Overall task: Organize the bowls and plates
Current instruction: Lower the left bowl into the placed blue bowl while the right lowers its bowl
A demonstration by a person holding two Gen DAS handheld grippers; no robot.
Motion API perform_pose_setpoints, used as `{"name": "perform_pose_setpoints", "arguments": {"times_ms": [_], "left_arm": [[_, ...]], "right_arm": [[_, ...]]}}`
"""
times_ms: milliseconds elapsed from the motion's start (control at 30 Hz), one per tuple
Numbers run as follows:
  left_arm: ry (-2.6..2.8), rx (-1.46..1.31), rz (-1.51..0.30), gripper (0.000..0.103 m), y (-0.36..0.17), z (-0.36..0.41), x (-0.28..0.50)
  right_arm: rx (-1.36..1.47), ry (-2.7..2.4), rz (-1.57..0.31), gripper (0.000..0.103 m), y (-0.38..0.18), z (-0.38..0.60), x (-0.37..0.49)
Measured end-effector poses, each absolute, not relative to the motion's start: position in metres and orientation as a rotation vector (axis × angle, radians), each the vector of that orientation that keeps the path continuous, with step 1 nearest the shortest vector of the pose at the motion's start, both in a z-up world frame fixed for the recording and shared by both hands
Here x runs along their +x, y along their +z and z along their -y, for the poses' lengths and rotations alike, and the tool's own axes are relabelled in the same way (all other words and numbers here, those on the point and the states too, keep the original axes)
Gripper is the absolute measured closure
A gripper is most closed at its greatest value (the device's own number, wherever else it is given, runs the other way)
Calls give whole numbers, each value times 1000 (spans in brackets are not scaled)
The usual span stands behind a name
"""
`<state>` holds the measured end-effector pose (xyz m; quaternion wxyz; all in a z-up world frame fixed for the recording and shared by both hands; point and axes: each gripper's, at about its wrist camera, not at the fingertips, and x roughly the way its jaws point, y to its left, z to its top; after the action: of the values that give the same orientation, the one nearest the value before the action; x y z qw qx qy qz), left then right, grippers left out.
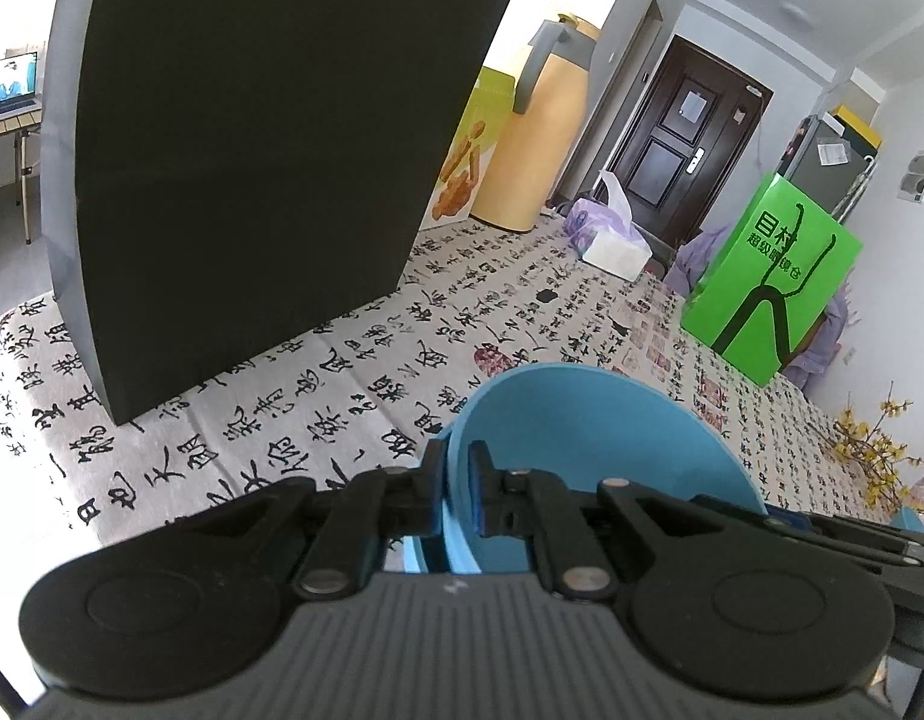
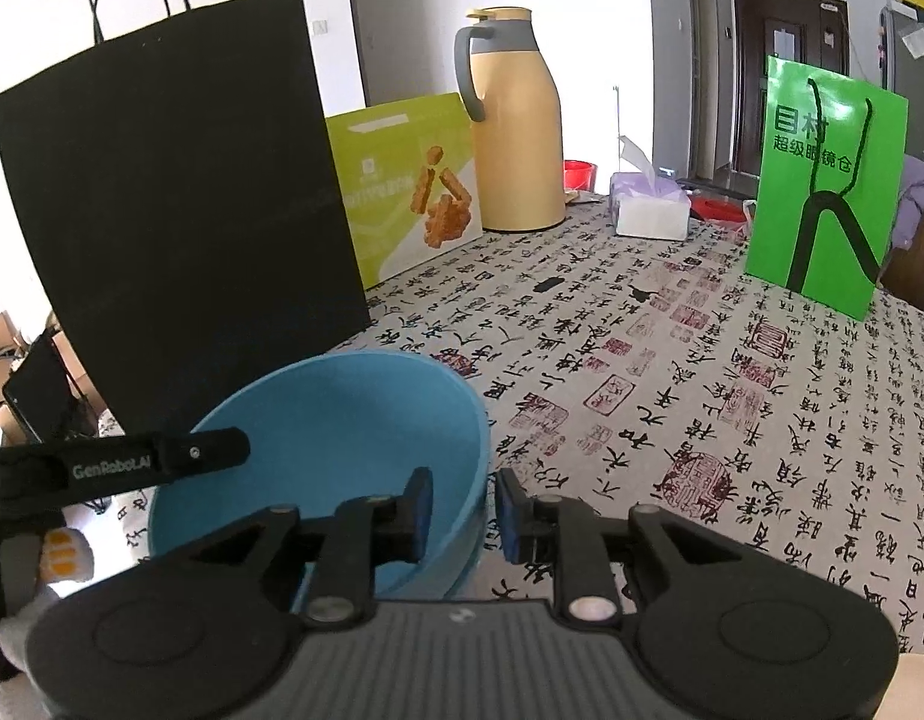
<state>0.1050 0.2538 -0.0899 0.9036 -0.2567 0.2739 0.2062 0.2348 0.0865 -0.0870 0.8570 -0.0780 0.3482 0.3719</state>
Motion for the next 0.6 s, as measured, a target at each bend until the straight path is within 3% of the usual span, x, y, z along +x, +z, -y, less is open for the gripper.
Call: {"name": "perform_pose_setpoints", "arguments": {"times_ms": [300,600], "left_arm": [[446,-504,-550,94,-90,-255,104],[443,-483,-557,94,-90,-255,104]], "right_arm": [[-196,786,-687,87,-82,-85,225],[-172,781,-699,86,-84,-87,228]]}}
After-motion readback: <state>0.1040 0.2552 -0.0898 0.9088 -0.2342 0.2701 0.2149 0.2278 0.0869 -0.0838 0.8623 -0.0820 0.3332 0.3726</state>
